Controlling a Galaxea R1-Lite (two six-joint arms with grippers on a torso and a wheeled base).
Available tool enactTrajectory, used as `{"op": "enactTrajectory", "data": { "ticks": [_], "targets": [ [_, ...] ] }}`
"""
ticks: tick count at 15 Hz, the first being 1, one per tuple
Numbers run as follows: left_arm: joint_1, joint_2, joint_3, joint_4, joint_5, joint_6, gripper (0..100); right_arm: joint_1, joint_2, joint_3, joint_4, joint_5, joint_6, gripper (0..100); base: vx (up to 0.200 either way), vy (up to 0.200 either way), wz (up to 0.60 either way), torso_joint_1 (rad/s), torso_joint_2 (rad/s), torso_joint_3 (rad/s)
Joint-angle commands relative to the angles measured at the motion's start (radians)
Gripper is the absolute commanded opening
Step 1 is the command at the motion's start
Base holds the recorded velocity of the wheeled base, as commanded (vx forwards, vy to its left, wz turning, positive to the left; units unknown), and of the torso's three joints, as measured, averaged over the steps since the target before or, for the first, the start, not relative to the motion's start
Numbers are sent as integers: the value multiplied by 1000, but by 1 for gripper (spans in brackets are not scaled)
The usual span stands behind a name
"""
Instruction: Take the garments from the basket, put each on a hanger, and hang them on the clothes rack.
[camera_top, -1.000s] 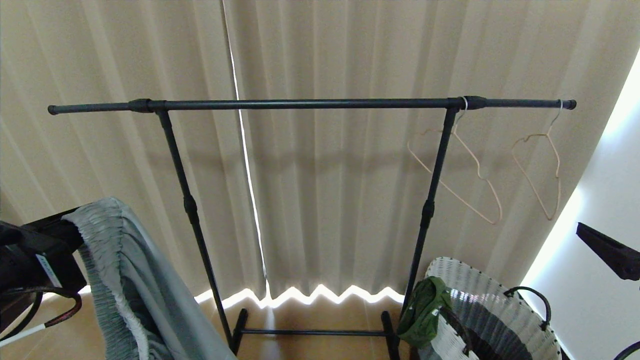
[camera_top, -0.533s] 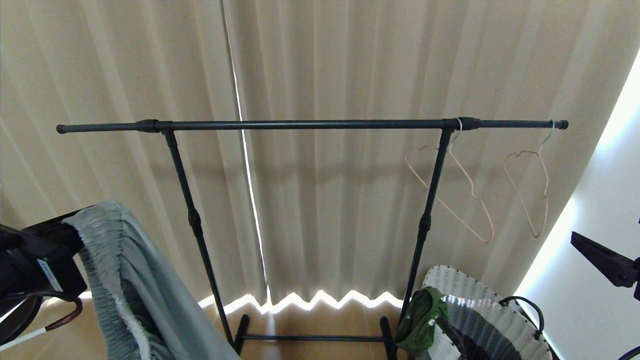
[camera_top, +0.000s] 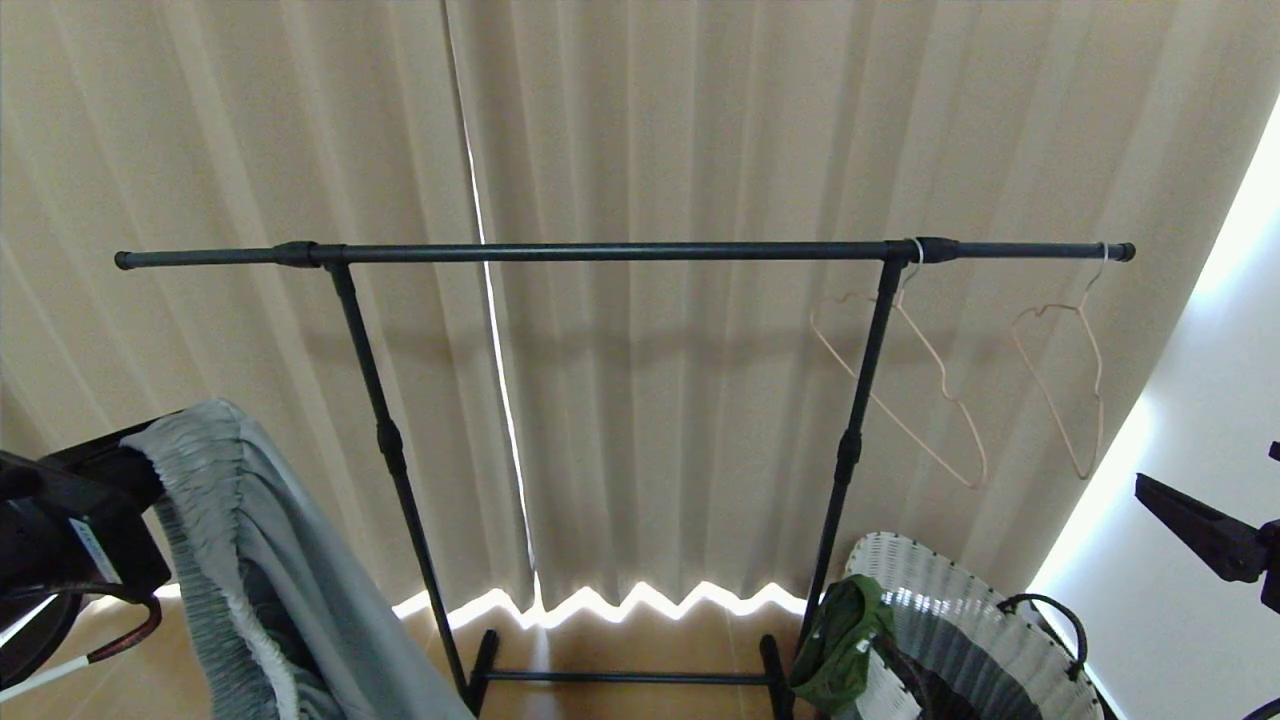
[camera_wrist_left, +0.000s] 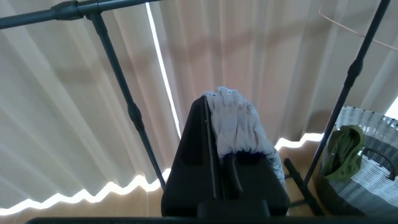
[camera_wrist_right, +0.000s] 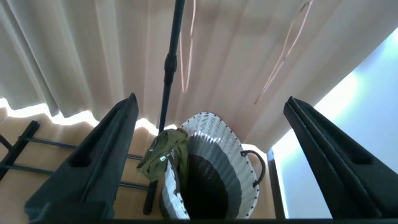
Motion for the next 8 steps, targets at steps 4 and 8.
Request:
{"op": "enactTrajectory", "data": {
  "ticks": [4,8],
  "targets": [
    [-2,-17,0,-1,0,5,0,0,1,2,1,0,-1,100,0,0,0,0,0,0],
    [-2,-15,-2,-1,0,10,0,0,1,5,-1,-2,-1,100,0,0,0,0,0,0]
  ]
}}
